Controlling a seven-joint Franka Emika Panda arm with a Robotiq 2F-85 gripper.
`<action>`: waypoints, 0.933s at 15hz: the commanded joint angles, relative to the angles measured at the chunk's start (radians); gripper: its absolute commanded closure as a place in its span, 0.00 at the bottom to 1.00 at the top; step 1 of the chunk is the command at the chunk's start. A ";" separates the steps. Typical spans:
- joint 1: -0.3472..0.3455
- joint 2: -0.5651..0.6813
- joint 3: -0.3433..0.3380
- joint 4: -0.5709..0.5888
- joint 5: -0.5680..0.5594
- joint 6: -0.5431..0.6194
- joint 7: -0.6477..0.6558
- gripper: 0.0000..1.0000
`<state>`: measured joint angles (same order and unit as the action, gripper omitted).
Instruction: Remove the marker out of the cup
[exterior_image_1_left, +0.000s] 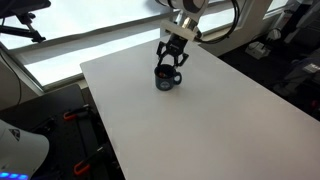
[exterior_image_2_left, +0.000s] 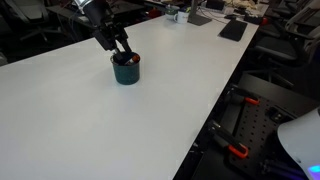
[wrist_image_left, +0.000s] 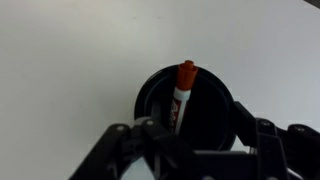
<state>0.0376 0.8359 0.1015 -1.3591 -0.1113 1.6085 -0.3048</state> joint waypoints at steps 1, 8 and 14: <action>0.029 0.019 -0.011 0.040 -0.006 -0.054 0.031 0.39; 0.015 0.035 -0.016 0.049 0.008 -0.075 0.028 0.37; 0.004 0.049 -0.025 0.061 0.012 -0.094 0.029 0.42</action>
<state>0.0381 0.8649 0.0819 -1.3424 -0.1086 1.5647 -0.3042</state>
